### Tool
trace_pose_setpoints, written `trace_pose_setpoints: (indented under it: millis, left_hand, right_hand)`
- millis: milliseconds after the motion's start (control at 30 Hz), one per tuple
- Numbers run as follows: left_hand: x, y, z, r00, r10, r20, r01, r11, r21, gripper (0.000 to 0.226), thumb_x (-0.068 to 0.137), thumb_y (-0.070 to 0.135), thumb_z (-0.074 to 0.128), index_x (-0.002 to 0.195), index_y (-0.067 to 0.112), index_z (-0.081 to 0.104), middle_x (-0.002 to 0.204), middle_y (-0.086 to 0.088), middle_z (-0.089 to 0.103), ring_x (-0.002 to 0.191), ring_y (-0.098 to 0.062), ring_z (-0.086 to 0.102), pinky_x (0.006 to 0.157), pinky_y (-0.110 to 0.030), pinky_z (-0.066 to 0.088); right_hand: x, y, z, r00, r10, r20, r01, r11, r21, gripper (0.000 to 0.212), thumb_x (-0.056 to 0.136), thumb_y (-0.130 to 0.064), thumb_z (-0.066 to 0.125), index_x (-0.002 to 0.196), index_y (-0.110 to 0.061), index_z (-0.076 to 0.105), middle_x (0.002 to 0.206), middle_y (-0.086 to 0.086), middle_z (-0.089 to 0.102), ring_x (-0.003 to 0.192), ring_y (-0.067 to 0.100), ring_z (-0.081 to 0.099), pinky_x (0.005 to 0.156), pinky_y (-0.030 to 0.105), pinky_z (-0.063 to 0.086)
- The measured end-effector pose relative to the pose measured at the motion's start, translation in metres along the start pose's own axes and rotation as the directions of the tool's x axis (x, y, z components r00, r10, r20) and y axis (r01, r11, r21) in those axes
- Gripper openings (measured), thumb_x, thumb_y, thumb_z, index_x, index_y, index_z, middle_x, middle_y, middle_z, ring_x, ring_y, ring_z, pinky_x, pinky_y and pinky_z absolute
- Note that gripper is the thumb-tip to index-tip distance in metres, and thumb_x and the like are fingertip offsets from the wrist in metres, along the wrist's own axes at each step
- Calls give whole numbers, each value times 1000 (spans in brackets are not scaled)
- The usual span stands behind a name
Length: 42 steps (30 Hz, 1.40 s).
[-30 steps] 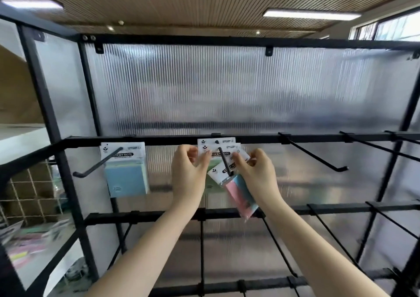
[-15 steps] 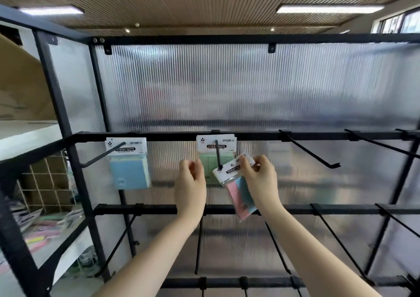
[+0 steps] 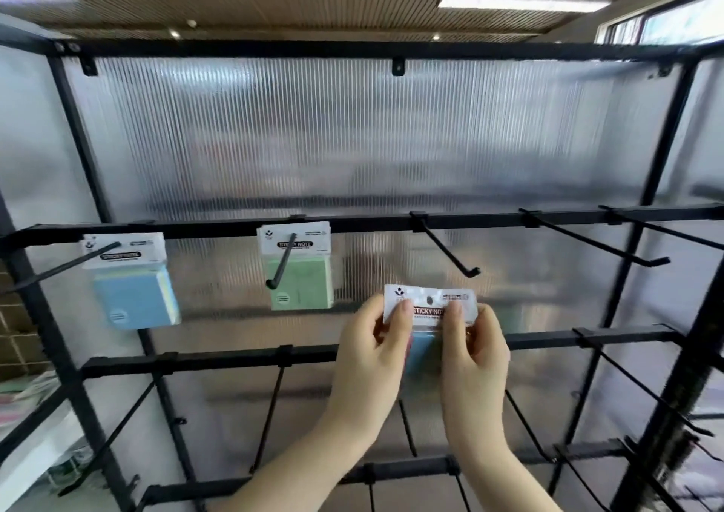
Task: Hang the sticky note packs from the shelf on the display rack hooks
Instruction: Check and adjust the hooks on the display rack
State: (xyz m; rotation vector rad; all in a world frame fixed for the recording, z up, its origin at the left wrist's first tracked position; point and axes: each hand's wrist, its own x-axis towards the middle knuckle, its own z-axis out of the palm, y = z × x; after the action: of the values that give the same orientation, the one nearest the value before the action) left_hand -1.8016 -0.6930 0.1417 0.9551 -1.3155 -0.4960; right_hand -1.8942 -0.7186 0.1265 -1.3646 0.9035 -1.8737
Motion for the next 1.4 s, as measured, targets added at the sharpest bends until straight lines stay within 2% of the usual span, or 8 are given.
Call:
trace_pose_setpoints:
  millis: [267, 567, 700, 1000, 1133, 1233, 1300, 1400]
  left_hand:
    - [-5, 34, 47, 989, 81, -124, -89, 994, -62, 22, 86, 46, 55, 72, 29, 56, 59, 12, 57, 55, 0, 53, 52, -10, 39]
    - [6, 29, 58, 973, 28, -229, -52, 994, -100, 34, 81, 49, 59, 74, 15, 58, 62, -7, 58, 58, -10, 53, 52, -23, 43]
    - [10, 30, 54, 973, 50, -226, -70, 994, -80, 29, 86, 40, 60, 63, 22, 56, 54, 10, 54, 53, 2, 47, 50, -11, 37]
    - [16, 24, 49, 968, 102, -231, -105, 995, 0, 37, 94, 29, 54, 57, 32, 51, 48, 17, 44, 46, 4, 40, 46, -6, 30]
    - [18, 11, 43, 974, 109, -199, -95, 992, 79, 32, 89, 39, 50, 63, 24, 42, 51, 12, 39, 50, -1, 35, 49, -11, 30]
    - [23, 0, 41, 975, 93, -201, -70, 991, 115, 22, 86, 41, 52, 79, 21, 50, 60, 20, 52, 56, 3, 48, 56, -8, 37]
    - [30, -10, 37, 974, 54, -220, -25, 991, 133, 22, 86, 40, 53, 86, 18, 53, 66, 18, 56, 60, 7, 51, 58, -6, 38]
    - [42, -24, 30, 977, -41, -210, 74, 985, 154, 19, 91, 36, 53, 91, 17, 54, 76, 10, 58, 63, 10, 55, 57, -6, 42]
  right_hand:
    - [16, -44, -44, 976, -216, -18, 215, 976, -32, 30, 91, -28, 59, 67, -15, 47, 59, -14, 56, 49, -4, 47, 47, 5, 34]
    - [43, -41, -55, 973, -156, 171, 174, 980, -101, 34, 89, -16, 62, 62, -9, 43, 53, -10, 49, 49, 0, 41, 47, 11, 32]
    - [49, -41, -53, 965, -144, 218, 169, 980, -102, 34, 90, -17, 62, 65, -2, 45, 52, -7, 45, 50, 1, 39, 49, 12, 31]
    - [63, -37, -50, 934, -109, 340, 157, 980, -119, 35, 90, -25, 62, 71, 1, 50, 57, -5, 48, 54, 3, 40, 50, 18, 32]
    - [67, -28, -49, 930, -83, 359, 143, 979, -144, 28, 91, -27, 62, 74, -6, 54, 60, -10, 53, 55, 0, 46, 52, 14, 36]
    - [74, -20, -46, 936, -56, 348, 113, 983, -148, 9, 90, -25, 64, 88, -25, 55, 80, -14, 65, 72, -3, 61, 64, 12, 46]
    - [79, -12, -45, 939, -26, 344, 94, 979, -182, 14, 90, -21, 64, 94, -30, 53, 92, -11, 65, 81, -2, 61, 71, 14, 49]
    - [87, 0, -42, 932, 46, 359, 44, 970, -239, 17, 91, -19, 62, 92, -32, 50, 93, -11, 62, 81, -3, 59, 67, 8, 45]
